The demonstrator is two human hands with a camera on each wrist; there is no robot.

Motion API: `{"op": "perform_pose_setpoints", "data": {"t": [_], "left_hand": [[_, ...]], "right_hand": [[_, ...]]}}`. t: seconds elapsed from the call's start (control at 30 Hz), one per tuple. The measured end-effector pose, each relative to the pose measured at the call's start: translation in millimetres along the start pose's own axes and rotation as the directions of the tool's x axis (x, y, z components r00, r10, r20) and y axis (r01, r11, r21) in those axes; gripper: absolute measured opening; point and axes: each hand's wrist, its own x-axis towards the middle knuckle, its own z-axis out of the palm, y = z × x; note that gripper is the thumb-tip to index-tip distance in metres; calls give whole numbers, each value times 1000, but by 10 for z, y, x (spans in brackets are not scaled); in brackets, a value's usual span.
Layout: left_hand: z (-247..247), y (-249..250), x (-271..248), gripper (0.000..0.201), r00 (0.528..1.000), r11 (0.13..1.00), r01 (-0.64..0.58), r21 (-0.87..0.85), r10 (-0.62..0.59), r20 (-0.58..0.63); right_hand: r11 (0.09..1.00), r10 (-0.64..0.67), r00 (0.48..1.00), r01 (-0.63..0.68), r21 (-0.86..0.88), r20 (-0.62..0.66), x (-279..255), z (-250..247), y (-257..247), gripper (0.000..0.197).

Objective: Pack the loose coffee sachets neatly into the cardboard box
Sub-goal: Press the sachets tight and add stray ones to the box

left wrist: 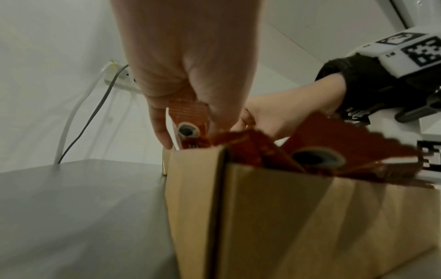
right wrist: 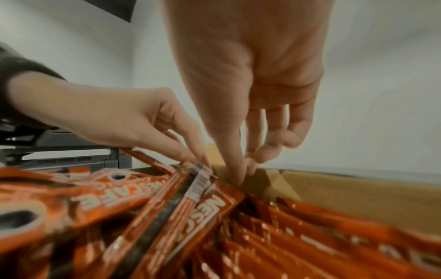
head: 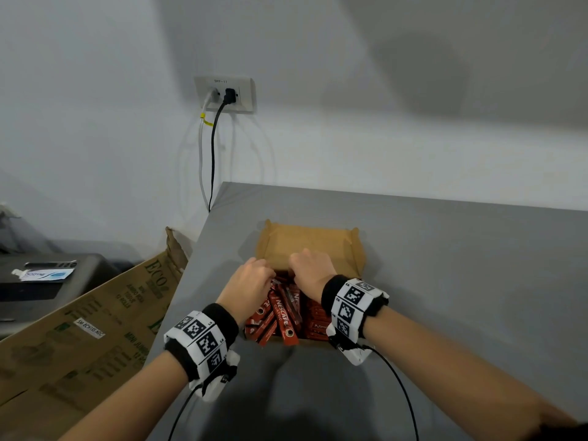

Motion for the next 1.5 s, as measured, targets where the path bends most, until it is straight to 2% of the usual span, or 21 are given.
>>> {"op": "perform_pose_setpoints", "data": {"t": [0.13,0.23,0.4,0.63,0.8,0.9,1.03,1.2,1.27,1.33,1.43,1.5], "left_hand": [[21,-5,-12,31,995,992,-14,125,2,96],[44,19,-27,33,991,974,-27,226,-5,136],[42,24,-25,33,994,983,-13,182,-7,111],[63,15,-84,31,991,985,-48,163,27,130],[113,-31,-128,30,990,979,-72,188,47,136],[122,-28,-130,32,986,972,-90,217,57,156],[121,-16,-126,35,980,951,-120,284,68,186],[132,-14,-132,37,978,942,-124,313,64,197],[155,-33,-134,37,981,949,-111,295,58,183],[162,-46,-137,32,985,947,-128,296,88,145],[209,-85,-156,25,988,937,-139,320,110,106],[210,-58,-154,29,986,940,-149,305,121,111]], "right_hand": [[996,57,998,-57,71,5,5,7,90,10],[995,57,994,-64,77,97,-34,44,128,18],[994,61,995,-69,88,80,-36,161,123,20],[987,56,997,-64,145,59,-22,210,129,14],[987,13,1000,-13,157,3,-48,226,132,23],[991,15,999,-19,129,35,-58,238,144,20],[992,20,996,-31,122,88,-51,243,140,26],[974,-5,998,-8,225,55,-50,175,170,12],[955,-51,998,35,294,45,-83,94,204,9],[899,-49,999,37,436,16,-141,-8,248,9],[745,66,994,11,667,-90,-236,-125,349,6],[677,141,978,17,736,-152,-287,-149,423,11]]}}
